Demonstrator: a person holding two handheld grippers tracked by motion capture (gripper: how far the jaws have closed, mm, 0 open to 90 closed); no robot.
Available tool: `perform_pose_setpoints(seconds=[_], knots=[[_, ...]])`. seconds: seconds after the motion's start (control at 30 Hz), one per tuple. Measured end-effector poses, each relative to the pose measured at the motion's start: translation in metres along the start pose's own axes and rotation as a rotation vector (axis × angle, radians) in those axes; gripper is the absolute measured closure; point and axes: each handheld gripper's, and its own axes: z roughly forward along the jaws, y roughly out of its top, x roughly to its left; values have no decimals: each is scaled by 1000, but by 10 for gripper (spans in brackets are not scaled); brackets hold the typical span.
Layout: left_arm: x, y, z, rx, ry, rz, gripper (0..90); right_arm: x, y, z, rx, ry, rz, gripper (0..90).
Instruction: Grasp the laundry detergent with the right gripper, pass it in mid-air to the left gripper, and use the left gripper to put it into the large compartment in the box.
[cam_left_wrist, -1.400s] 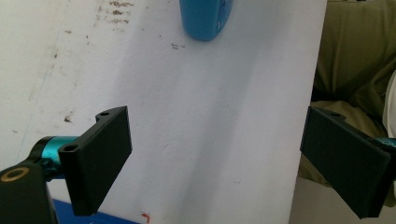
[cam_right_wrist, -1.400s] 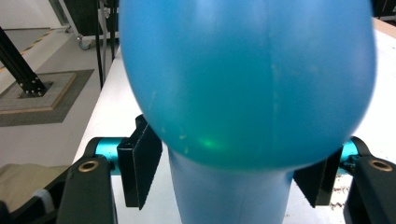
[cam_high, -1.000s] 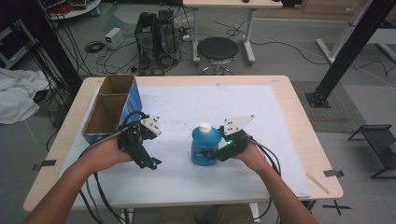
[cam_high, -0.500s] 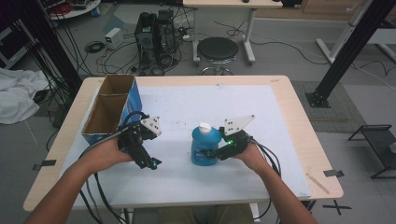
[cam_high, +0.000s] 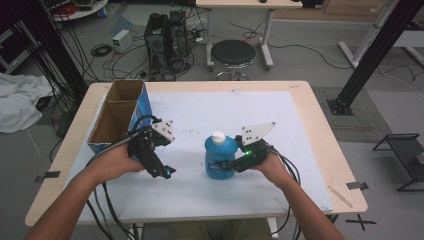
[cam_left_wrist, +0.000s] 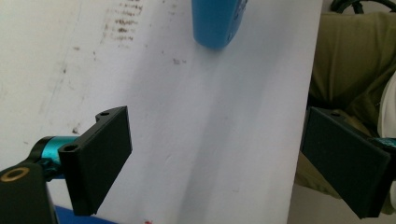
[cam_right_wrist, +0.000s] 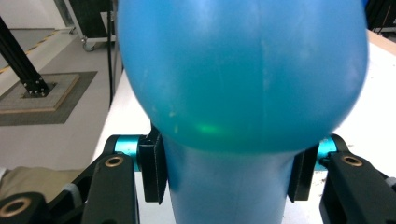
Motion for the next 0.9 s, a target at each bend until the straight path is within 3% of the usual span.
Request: perform_pose_setpoints(seconds=[0.1,0.13,0.17,0.2,0.27,0.3,0.33,0.43,0.6,0.9], knots=[[-4,12,-4,-23,6,1,90,2,9,-4,-2,6,-44,437],[-1,17,-9,32,2,69,89,6,11,-7,22,8,-5,438],[-2,22,-11,29,6,73,89,9,13,-10,35,7,16,438],[-3,26,-12,30,0,80,89,8,15,-11,31,10,-12,438],[-4,36,-16,47,-4,108,90,11,18,-15,41,4,2,438],[-6,40,-15,22,0,87,89,12,19,-17,50,8,15,439],[-5,46,-18,44,-2,113,89,11,20,-18,36,2,-9,439],[-8,62,-21,43,-5,128,90,14,23,-24,58,2,21,440],[-11,91,-29,62,-17,183,90,15,29,-32,61,-9,29,441],[-16,129,-28,76,-49,232,89,16,38,-41,73,-3,31,442]])
